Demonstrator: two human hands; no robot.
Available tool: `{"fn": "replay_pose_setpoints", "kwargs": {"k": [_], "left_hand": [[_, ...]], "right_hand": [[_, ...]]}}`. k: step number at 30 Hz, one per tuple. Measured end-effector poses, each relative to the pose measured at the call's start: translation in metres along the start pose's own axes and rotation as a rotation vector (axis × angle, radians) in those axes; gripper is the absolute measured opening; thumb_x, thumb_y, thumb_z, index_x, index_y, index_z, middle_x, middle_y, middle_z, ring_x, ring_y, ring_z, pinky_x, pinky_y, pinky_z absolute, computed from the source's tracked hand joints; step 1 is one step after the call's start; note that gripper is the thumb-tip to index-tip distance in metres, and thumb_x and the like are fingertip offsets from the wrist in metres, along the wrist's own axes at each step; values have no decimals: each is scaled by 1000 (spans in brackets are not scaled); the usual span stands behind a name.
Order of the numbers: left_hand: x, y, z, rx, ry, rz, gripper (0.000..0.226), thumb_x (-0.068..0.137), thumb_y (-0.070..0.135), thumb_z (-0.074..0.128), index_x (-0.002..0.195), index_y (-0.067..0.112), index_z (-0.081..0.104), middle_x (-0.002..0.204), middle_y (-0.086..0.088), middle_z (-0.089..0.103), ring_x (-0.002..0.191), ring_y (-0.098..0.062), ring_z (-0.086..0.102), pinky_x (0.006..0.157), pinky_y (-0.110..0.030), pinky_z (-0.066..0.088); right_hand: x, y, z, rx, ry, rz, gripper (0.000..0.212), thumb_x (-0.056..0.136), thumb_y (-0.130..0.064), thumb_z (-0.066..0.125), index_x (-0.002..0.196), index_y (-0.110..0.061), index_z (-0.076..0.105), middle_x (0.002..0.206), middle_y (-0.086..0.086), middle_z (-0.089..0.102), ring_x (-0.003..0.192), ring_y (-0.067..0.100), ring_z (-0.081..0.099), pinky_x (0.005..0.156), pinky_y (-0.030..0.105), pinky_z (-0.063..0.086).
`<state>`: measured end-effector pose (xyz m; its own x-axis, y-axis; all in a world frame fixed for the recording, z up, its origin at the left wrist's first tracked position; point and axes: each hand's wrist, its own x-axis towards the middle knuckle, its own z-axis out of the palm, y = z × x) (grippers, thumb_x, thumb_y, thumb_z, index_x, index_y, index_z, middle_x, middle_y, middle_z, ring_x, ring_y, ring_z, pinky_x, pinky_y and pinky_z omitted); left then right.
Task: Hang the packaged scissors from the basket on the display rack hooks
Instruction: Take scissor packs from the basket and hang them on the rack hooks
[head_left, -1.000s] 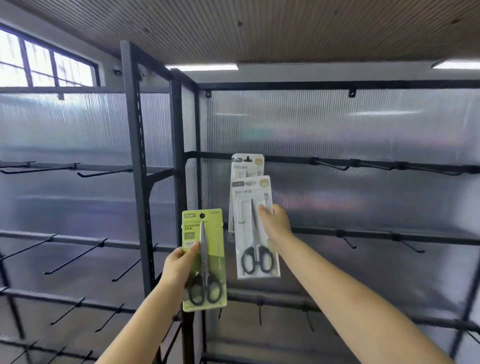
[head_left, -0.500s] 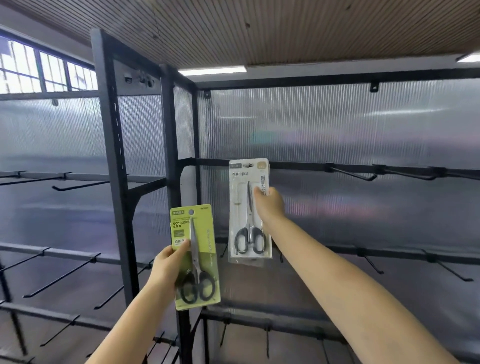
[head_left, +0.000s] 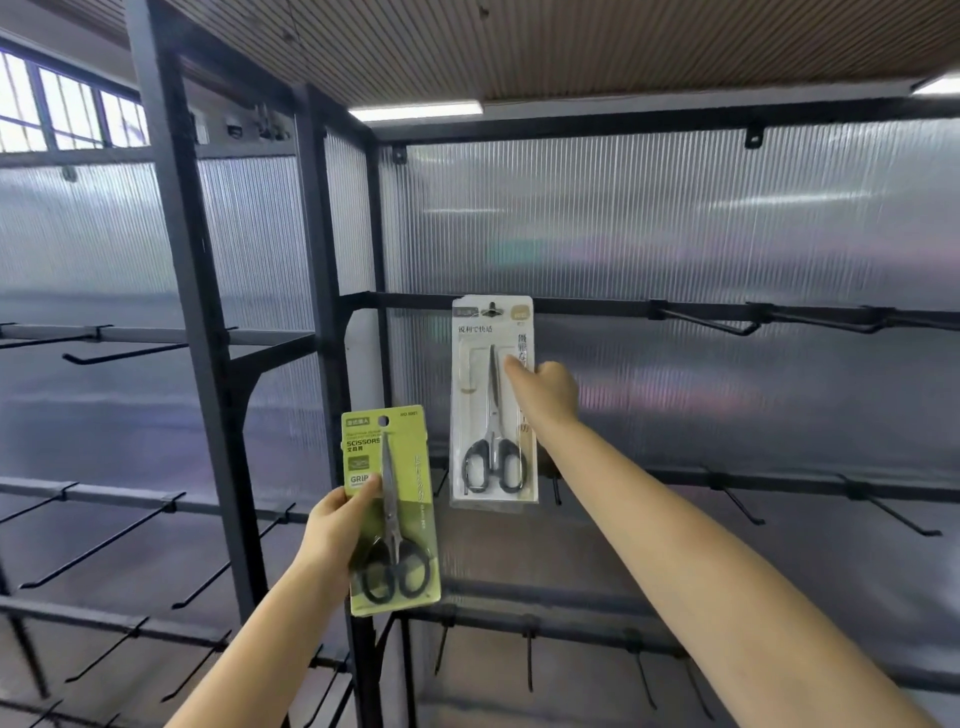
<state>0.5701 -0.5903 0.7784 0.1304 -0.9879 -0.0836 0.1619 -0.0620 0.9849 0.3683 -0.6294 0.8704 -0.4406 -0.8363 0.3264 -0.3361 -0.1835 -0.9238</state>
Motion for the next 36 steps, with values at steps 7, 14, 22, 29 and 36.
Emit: {"fn": "replay_pose_setpoints", "kwargs": {"k": [7, 14, 22, 29, 36], "left_hand": [[-3, 1, 3, 26, -15, 37, 19, 91, 33, 59, 94, 14, 60, 91, -10, 66, 80, -27, 62, 77, -41, 53], [-18, 4, 26, 40, -120, 112, 17, 92, 29, 58, 93, 13, 63, 85, -7, 69, 74, -22, 65, 65, -33, 54], [-40, -3, 108, 97, -325, 146, 16, 90, 32, 61, 95, 17, 66, 91, -4, 70, 85, -22, 64, 78, -34, 52], [-65, -18, 180, 93, -537, 91, 23, 91, 31, 59, 100, 10, 64, 89, -8, 71, 77, -21, 67, 65, -31, 55], [-80, -31, 214, 108, -633, 73, 25, 93, 31, 56, 104, 10, 64, 96, -8, 71, 78, -21, 64, 62, -29, 49]], "right_hand": [[-8, 12, -7, -140, 3, -36, 35, 90, -39, 54, 72, -14, 36, 74, -1, 45, 68, 18, 49, 50, 27, 30], [-18, 9, -39, -183, 34, -294, 38, 90, -37, 59, 112, -9, 49, 106, 1, 49, 92, 12, 48, 74, 23, 36], [-38, 7, -107, -284, -228, -282, 27, 90, -35, 59, 110, -17, 59, 106, -3, 60, 95, 8, 54, 74, 19, 41], [-44, 20, -181, -473, -150, -279, 8, 93, -24, 56, 98, -18, 57, 98, -8, 57, 93, 6, 53, 65, 11, 38], [-46, 25, -218, -524, -132, -269, 2, 92, -20, 57, 93, -19, 59, 90, -10, 57, 89, 9, 57, 73, 22, 43]]}}
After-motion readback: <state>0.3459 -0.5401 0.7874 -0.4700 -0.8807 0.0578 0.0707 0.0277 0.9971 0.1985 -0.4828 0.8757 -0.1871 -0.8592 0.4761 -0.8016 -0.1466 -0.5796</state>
